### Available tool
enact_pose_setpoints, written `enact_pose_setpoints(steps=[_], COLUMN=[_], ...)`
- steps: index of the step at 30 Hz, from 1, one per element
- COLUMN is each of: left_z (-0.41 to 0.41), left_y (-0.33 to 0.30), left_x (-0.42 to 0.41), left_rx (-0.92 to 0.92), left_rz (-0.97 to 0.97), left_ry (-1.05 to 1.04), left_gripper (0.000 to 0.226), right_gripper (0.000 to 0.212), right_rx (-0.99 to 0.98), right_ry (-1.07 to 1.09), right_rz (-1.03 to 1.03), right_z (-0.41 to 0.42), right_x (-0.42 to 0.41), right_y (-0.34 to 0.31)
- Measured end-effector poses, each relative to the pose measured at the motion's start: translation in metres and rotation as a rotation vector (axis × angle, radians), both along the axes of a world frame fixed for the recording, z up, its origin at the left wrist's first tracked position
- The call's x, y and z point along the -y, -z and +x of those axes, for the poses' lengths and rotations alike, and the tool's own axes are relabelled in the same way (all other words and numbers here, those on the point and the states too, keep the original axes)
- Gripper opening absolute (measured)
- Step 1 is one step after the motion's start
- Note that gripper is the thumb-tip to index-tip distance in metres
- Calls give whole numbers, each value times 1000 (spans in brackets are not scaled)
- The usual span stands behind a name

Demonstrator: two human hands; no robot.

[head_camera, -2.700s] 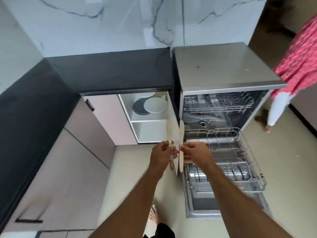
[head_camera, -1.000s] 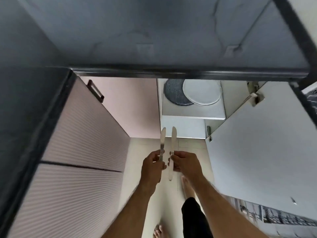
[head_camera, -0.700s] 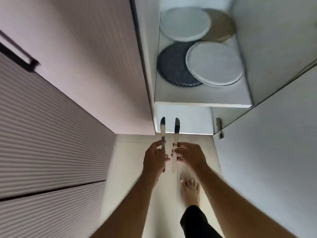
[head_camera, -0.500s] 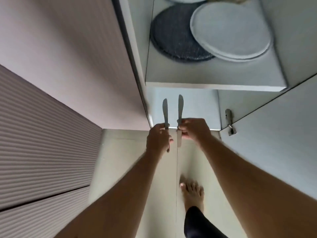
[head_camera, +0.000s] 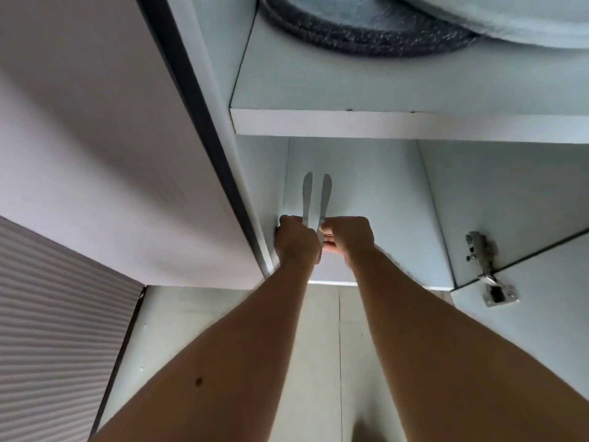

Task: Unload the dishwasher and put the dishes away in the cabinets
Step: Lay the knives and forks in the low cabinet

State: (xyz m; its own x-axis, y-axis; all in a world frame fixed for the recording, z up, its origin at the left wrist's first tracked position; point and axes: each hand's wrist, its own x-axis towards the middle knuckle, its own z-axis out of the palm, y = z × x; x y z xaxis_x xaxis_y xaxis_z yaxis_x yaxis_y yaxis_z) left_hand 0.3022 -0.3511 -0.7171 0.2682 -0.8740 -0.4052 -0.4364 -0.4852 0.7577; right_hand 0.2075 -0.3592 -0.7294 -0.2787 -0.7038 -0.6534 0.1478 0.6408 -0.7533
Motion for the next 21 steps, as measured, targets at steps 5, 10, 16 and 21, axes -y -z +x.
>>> enact_pose_setpoints(steps=[5, 10, 16, 21], left_z=[-4, -5, -2, -3], left_y=[19, 40, 40, 42], left_x=[17, 23, 26, 25], left_rx=[57, 176, 418, 607], left_rz=[-75, -109, -130, -145], left_ry=[16, 88, 235, 389], left_gripper=[31, 29, 20, 30], right_gripper=[17, 7, 2, 8], right_rx=[-92, -78, -144, -406], right_ry=[-21, -26, -25, -91], right_rz=[-17, -38, -56, -53], right_z=[-8, 1, 2, 10], right_x=[13, 18, 24, 30], right_y=[9, 28, 31, 38])
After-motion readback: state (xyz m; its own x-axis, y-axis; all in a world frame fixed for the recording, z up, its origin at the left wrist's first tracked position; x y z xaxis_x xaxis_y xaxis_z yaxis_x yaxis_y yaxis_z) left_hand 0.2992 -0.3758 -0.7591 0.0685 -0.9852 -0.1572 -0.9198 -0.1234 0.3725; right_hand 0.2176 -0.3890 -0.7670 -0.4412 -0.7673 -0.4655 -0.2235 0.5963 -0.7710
